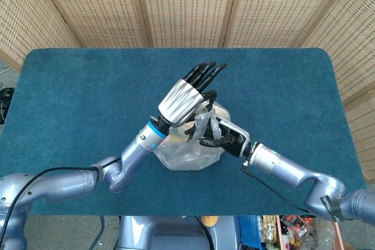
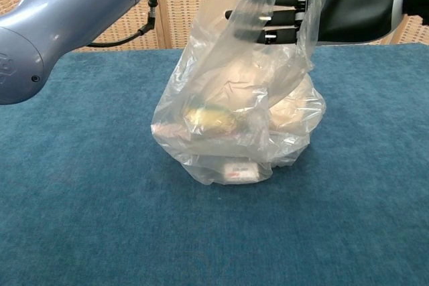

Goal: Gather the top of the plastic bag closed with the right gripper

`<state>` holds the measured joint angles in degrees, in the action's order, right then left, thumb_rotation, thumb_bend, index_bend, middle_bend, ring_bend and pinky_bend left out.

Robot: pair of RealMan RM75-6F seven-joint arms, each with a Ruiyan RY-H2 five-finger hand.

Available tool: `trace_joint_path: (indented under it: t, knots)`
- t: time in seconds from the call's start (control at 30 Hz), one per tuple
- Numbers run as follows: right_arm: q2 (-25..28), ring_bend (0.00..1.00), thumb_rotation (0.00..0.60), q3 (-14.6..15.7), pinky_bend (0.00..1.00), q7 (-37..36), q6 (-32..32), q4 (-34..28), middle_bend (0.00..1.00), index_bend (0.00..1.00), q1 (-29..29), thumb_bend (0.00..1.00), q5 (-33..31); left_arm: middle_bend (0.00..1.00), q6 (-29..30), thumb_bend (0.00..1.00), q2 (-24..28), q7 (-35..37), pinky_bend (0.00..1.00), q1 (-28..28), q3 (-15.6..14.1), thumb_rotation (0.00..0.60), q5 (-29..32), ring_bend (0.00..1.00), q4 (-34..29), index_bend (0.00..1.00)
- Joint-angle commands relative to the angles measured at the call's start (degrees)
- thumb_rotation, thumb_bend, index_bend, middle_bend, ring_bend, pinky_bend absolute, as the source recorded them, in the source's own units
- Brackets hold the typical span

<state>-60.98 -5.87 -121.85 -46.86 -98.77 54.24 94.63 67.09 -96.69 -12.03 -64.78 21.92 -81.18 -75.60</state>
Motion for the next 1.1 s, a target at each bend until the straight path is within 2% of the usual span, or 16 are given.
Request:
trace_joint_path:
  t: [0.03,0.17,0.37,0.43,0.47,0.5,0.53,0.6,0.63,0.83,0.93,0.97,1.1]
  knots:
    - [-0.02,0.32,0.600,0.27,0.35,-0.71,-0.79,0.28,0.55,0.52,0.04,0.19,0.34,0.00,-0.08,0.44,0.01,-0.10,0.11,0.01,-0.02,0.600,0.18,0.00,0.06,0.66]
    - [0.13,0.36,0.600,0.97,0.35,-1.97,-2.03,0.64,0.59,0.52,0.17,0.19,1.36,0.00,-0.21,0.44,-0.09,-0.02,0.11,0.08,-0.16,0.600,0.54,0.00,0.34,0.65]
    - [0.42,0.34,0.600,2.17,0.34,-3.92,-2.53,1.52,0.59,0.52,0.94,0.19,2.30,0.00,-0.31,0.44,-0.26,0.51,0.11,0.27,-0.67,0.600,0.62,0.00,0.86,0.64]
    - [0.43,0.34,0.600,2.49,0.34,-4.48,-2.81,1.78,0.59,0.52,1.22,0.19,2.38,0.00,-0.25,0.44,-0.33,0.47,0.11,0.37,-0.97,0.600,0.52,0.00,1.22,0.60]
    - [0.43,0.34,0.600,2.57,0.34,-4.63,-2.91,1.84,0.59,0.53,1.28,0.20,2.37,0.00,-0.21,0.44,-0.37,0.48,0.11,0.42,-1.01,0.600,0.56,0.00,1.33,0.55]
    - [0.42,0.34,0.600,2.67,0.34,-4.72,-3.01,1.92,0.59,0.53,1.34,0.20,2.40,0.00,-0.15,0.44,-0.44,0.52,0.11,0.48,-0.99,0.600,0.66,0.00,1.44,0.46]
    - [0.43,0.34,0.600,2.72,0.34,-4.75,-3.05,1.96,0.59,0.54,1.38,0.20,2.46,0.00,-0.12,0.43,-0.49,0.55,0.11,0.52,-0.95,0.600,0.77,0.00,1.53,0.31]
    - [0.44,0.34,0.600,2.92,0.34,-4.99,-3.32,2.08,0.59,0.55,1.48,0.21,2.57,0.00,-0.13,0.41,-0.59,0.75,0.11,0.71,-0.83,0.600,1.28,0.00,1.76,0.08]
    - [0.45,0.35,0.600,3.10,0.34,-5.13,-3.45,2.18,0.59,0.55,1.55,0.21,2.63,0.00,-0.06,0.39,-0.59,0.97,0.11,0.85,-0.72,0.600,1.52,0.00,1.80,0.02]
    - [0.64,0.35,0.600,4.03,0.34,-5.64,-4.11,2.60,0.60,0.56,1.80,0.22,2.82,0.00,0.21,0.21,1.57,2.99,0.10,1.74,-0.92,0.600,0.89,0.00,1.14,0.00]
    - [0.81,0.35,0.600,4.36,0.34,-5.63,-4.22,2.65,0.60,0.56,1.94,0.22,2.77,0.00,-0.40,0.15,3.74,4.55,0.08,2.28,-1.52,0.596,0.11,0.00,0.34,0.00]
    - [0.88,0.35,0.600,4.46,0.34,-5.63,-4.26,2.64,0.60,0.56,1.99,0.22,2.67,0.00,-0.75,0.14,4.55,5.20,0.07,2.50,-1.82,0.587,-0.12,0.00,0.01,0.00]
    - [1.05,0.35,0.600,4.83,0.34,-5.40,-4.18,2.62,0.60,0.56,2.22,0.23,2.24,0.00,-3.10,0.09,8.10,8.41,0.02,3.10,-3.21,0.478,-1.00,0.00,-1.95,0.00]
